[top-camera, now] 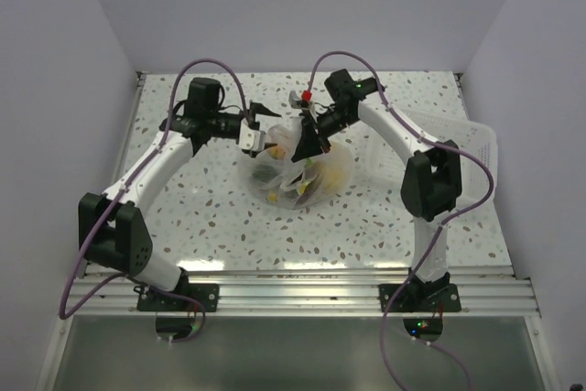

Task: Place the fake fruits into the plastic bag and tie a complex knot
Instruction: Tie the plastic bag at the center of the board.

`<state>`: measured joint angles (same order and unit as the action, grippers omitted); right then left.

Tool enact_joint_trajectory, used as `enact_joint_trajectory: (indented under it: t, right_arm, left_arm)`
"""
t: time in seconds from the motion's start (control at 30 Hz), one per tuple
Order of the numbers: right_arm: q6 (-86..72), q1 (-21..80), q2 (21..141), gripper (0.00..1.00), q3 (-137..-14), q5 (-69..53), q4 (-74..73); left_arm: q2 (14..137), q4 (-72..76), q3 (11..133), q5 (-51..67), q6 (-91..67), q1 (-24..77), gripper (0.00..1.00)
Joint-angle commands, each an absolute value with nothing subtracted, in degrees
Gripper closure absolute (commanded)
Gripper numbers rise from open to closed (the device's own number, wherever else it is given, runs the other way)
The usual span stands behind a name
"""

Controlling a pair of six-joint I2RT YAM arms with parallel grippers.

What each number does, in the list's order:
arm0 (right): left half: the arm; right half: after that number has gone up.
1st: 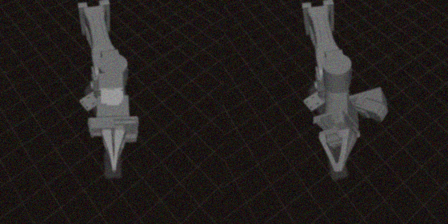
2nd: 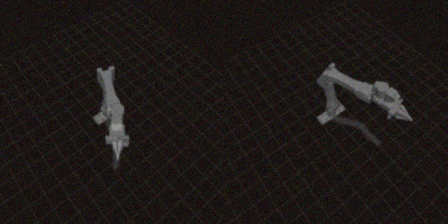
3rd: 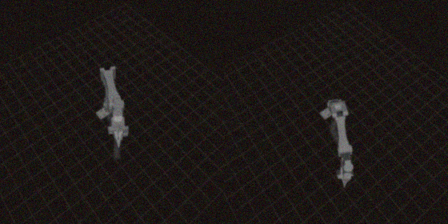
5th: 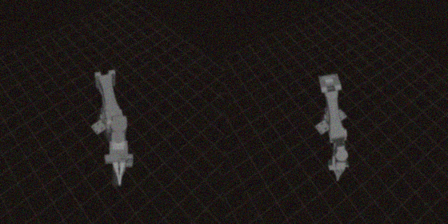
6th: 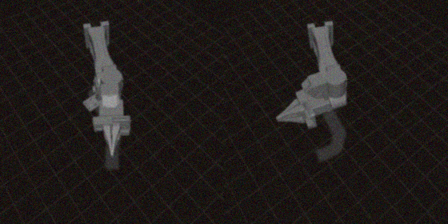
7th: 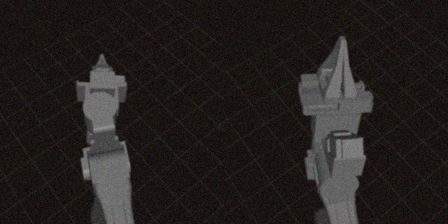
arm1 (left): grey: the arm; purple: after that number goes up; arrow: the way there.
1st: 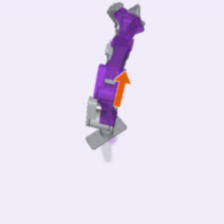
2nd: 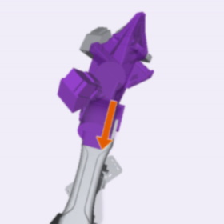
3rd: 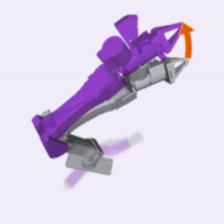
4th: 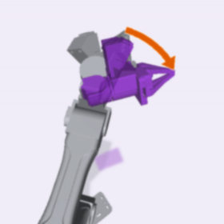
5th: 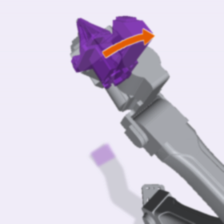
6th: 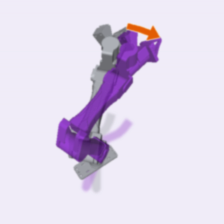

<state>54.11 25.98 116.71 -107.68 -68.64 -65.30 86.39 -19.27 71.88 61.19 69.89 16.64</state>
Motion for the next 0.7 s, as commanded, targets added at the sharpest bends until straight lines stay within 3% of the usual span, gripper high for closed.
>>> enact_joint_trajectory:
  t: [0.0,0.07,0.17,0.2,0.3,0.37,0.53,0.67]
  right_arm:
    - [55.6,26.2,117.1,1.00,-110.0,-70.0,-67.1]
    - [55.6,26.1,117.3,1.00,-110.3,-70.0,-67.1]
    - [55.6,26.1,117.7,1.00,-110.7,-70.1,-67.4]
    - [55.5,26.2,117.7,1.00,-110.7,-70.0,-67.4]
    - [53.4,26.1,117.9,1.00,-110.6,-69.3,-65.8]
    - [50.9,26.0,117.8,1.00,-110.1,-68.7,-63.0]
    - [42.6,25.9,117.2,0.76,-108.1,-67.8,-55.6]
    - [37.5,25.0,117.0,0.82,-106.6,-66.3,-49.4]
  left_arm:
    - [87.6,-34.1,76.2,61.6,84.6,17.0,0.27]
    - [88.1,-36.2,77.1,61.3,86.8,17.1,0.31]
    - [87.9,-34.8,76.8,60.9,85.4,17.1,0.51]
    - [87.6,-33.7,76.6,60.6,84.0,17.1,0.65]
    - [86.5,-28.7,76.4,60.5,79.4,17.1,0.91]
    - [85.2,-27.0,76.0,60.3,75.1,16.7,0.98]
    - [82.7,-26.4,75.3,59.9,69.5,15.9,1.00]
    - [81.8,-24.8,76.5,59.1,62.1,14.2,1.00]
